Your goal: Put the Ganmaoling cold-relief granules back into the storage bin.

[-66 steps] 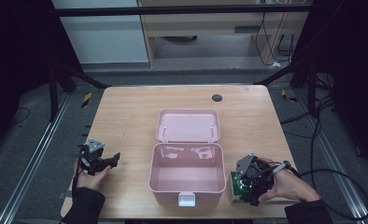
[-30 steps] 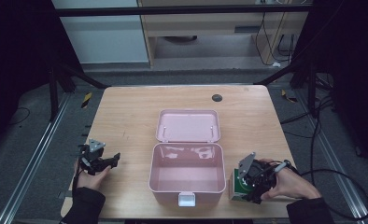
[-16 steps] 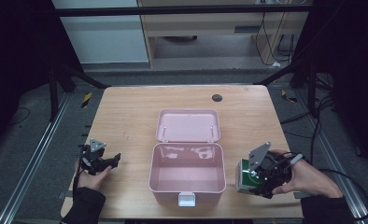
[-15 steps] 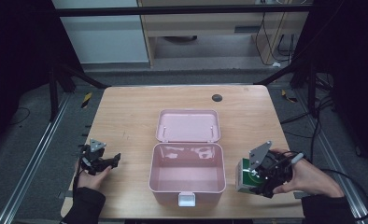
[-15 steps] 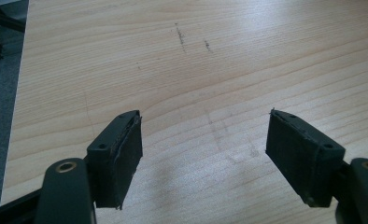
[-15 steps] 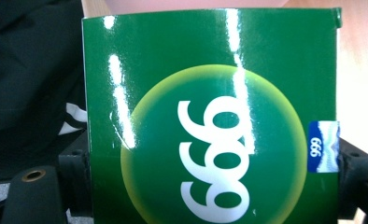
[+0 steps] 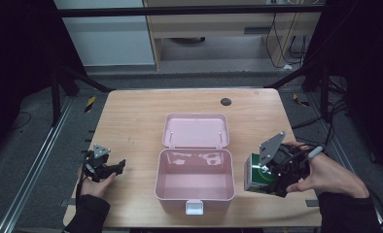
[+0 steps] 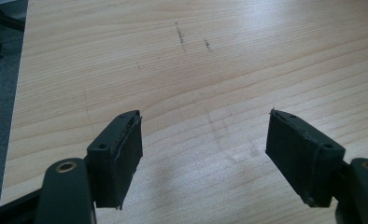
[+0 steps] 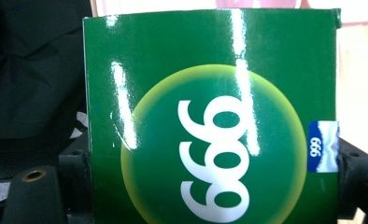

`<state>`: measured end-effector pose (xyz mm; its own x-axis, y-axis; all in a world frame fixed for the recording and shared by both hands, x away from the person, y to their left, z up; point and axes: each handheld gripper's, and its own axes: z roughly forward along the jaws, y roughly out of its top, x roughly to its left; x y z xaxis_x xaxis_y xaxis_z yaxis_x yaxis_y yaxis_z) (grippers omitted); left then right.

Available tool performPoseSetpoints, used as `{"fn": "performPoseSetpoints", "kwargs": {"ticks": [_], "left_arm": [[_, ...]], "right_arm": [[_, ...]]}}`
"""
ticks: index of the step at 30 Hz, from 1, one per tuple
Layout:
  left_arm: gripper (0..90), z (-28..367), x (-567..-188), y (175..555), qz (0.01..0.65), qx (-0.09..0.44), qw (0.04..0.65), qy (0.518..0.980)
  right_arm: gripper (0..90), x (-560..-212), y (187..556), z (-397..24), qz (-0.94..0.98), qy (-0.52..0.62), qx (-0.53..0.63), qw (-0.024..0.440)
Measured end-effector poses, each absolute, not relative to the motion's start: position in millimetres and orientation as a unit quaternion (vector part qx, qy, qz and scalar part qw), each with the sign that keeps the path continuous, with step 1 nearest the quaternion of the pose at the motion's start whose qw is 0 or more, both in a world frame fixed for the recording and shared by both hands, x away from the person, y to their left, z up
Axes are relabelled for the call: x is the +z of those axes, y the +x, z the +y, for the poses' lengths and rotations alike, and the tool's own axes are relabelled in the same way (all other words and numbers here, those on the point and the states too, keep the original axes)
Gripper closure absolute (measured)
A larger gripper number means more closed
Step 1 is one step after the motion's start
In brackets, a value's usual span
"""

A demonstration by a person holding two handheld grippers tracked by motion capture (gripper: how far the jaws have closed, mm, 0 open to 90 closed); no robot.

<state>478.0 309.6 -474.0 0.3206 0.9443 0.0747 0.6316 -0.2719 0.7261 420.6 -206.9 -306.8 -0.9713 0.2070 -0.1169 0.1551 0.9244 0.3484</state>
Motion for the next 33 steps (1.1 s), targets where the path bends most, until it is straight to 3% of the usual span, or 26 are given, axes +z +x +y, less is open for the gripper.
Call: {"fn": "performPoseSetpoints", "kwargs": {"ticks": [17,33], "left_arm": [[26.3,310.2,-474.2,478.2,0.523,0.259,0.302,0.754],[26.3,311.9,-473.0,478.0,0.526,0.263,0.303,0.750]], "right_arm": [[16.2,-274.1,428.4,-170.2,0.975,0.073,0.190,0.090],[16.2,-271.0,442.9,-135.4,0.967,0.066,0.230,0.089]]}}
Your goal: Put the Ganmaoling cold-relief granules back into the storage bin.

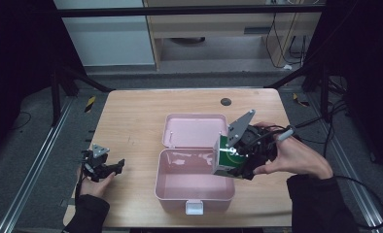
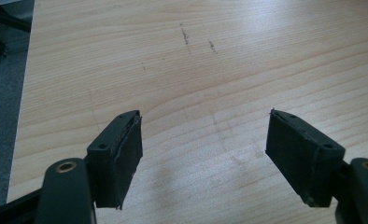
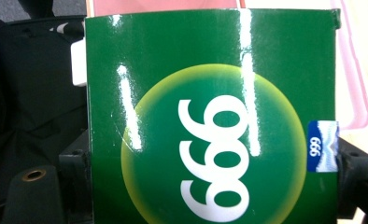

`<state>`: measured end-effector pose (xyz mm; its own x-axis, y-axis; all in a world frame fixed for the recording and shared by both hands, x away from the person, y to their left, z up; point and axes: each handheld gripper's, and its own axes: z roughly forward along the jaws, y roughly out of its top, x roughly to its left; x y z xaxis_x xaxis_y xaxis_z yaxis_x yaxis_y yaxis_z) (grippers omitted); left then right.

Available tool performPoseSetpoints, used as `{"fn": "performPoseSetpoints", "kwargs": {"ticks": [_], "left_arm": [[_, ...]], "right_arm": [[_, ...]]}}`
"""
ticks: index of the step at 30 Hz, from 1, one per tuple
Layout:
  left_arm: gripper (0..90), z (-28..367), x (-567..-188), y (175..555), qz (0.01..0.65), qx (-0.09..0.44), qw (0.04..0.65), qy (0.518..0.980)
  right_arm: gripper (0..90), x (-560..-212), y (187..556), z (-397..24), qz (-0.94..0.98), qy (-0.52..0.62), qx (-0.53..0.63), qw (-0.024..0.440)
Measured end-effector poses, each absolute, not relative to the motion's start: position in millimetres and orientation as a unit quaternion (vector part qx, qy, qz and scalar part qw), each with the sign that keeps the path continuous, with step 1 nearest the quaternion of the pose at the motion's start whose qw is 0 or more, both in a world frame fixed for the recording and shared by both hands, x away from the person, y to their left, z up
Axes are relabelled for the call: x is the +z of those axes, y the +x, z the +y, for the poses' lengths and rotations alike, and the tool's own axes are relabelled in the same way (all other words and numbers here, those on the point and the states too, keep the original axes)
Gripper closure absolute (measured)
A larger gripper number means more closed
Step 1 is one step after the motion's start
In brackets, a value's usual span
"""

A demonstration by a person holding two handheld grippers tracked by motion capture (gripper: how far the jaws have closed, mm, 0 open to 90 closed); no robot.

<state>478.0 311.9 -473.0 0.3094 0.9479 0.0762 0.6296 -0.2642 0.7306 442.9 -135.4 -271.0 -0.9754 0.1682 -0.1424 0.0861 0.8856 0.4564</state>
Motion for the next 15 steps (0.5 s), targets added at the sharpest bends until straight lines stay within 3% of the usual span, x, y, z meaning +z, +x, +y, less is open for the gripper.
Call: {"fn": "performPoseSetpoints", "kwargs": {"ticks": [15], "left_arm": [[26.4,312.7,-472.4,477.9,0.526,0.263,0.303,0.750]], "right_arm": [[16.2,-293.6,452.1,-102.8,0.972,0.045,0.212,0.085]]}}
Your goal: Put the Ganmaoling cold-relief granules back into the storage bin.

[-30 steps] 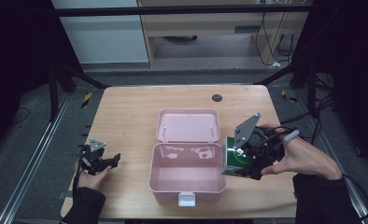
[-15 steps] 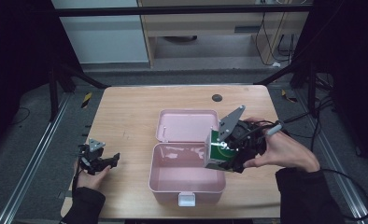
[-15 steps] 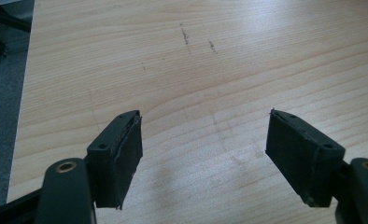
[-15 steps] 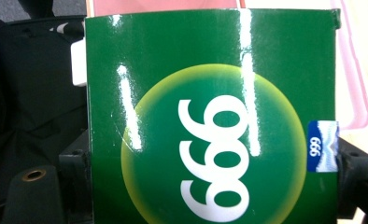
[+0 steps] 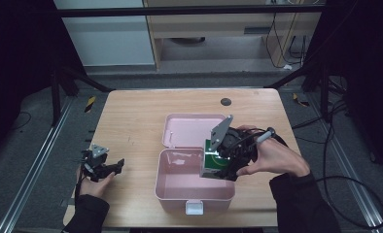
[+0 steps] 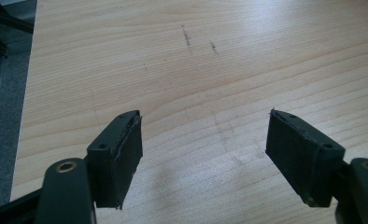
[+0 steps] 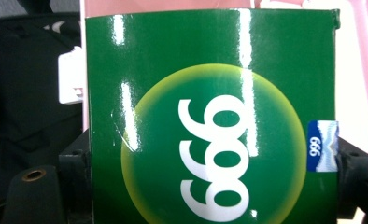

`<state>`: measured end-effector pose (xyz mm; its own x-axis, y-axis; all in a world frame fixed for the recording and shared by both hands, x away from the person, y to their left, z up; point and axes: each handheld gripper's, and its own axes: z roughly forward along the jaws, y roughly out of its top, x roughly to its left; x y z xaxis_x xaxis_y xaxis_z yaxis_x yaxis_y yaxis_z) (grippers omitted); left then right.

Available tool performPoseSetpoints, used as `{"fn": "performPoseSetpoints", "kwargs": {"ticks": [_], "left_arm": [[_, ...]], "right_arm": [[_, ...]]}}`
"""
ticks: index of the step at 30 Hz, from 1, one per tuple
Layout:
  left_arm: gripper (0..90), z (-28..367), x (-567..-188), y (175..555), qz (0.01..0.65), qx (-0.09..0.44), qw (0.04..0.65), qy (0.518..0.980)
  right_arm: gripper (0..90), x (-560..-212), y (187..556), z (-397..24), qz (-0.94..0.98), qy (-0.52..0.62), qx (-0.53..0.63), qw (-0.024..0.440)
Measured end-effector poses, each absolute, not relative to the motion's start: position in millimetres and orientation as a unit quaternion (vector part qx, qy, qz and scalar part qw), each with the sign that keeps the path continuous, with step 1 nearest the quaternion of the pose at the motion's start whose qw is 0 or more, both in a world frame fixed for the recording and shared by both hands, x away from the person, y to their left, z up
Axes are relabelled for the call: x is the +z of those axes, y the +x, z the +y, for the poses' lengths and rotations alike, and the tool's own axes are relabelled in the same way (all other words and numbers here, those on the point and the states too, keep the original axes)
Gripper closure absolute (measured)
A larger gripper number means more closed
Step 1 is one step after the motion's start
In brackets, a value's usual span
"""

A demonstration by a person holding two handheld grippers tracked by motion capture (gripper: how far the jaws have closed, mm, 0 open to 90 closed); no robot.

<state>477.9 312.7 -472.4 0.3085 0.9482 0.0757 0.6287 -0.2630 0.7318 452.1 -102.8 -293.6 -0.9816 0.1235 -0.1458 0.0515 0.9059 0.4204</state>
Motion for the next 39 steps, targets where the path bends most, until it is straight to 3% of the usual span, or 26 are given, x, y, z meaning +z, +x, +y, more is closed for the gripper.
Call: {"fn": "performPoseSetpoints", "kwargs": {"ticks": [26,39], "left_arm": [[26.4,313.4,-472.2,477.8,0.525,0.264,0.303,0.750],[26.4,312.7,-472.8,478.5,0.525,0.264,0.301,0.751]], "right_arm": [[16.3,-340.5,457.6,-77.6,0.984,0.021,0.168,0.061],[16.2,-362.6,460.9,-84.2,0.984,0.029,0.172,0.046]]}}
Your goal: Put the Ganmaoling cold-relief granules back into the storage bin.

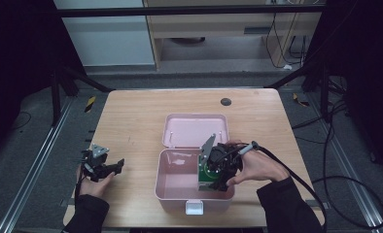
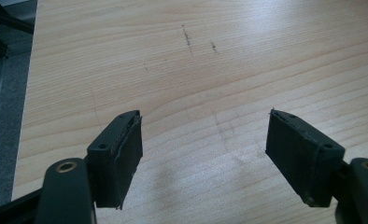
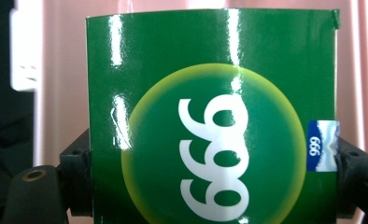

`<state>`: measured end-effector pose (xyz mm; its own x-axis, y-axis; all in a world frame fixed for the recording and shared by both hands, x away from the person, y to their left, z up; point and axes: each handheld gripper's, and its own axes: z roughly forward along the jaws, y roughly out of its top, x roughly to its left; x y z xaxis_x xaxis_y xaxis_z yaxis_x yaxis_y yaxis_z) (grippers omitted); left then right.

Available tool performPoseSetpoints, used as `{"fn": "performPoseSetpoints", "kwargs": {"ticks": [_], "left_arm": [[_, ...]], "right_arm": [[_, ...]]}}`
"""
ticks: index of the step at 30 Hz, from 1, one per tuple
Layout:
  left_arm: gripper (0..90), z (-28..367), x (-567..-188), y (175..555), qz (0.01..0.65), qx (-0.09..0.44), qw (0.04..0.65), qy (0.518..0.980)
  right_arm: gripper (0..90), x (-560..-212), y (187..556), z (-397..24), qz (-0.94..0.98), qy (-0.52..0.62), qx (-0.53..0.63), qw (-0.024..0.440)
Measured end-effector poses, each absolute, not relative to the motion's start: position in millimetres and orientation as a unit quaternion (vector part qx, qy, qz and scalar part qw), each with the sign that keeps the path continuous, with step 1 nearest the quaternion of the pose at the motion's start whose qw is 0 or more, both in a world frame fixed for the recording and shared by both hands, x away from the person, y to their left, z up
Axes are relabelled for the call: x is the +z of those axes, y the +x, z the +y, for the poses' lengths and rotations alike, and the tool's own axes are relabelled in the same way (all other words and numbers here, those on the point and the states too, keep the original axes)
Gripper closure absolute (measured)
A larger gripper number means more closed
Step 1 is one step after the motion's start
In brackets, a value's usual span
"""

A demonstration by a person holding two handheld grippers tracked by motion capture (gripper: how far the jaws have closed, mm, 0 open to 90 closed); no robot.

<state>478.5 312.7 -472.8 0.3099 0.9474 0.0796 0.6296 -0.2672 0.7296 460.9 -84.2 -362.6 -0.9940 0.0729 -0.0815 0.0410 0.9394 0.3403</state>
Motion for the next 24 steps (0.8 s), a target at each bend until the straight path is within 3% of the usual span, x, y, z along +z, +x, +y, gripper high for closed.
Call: {"fn": "performPoseSetpoints", "kwargs": {"ticks": [24], "left_arm": [[26.4,313.1,-472.9,478.6,0.525,0.264,0.300,0.751]], "right_arm": [[15.6,-394.0,468.5,-85.3,0.986,0.033,0.158,0.033]]}}
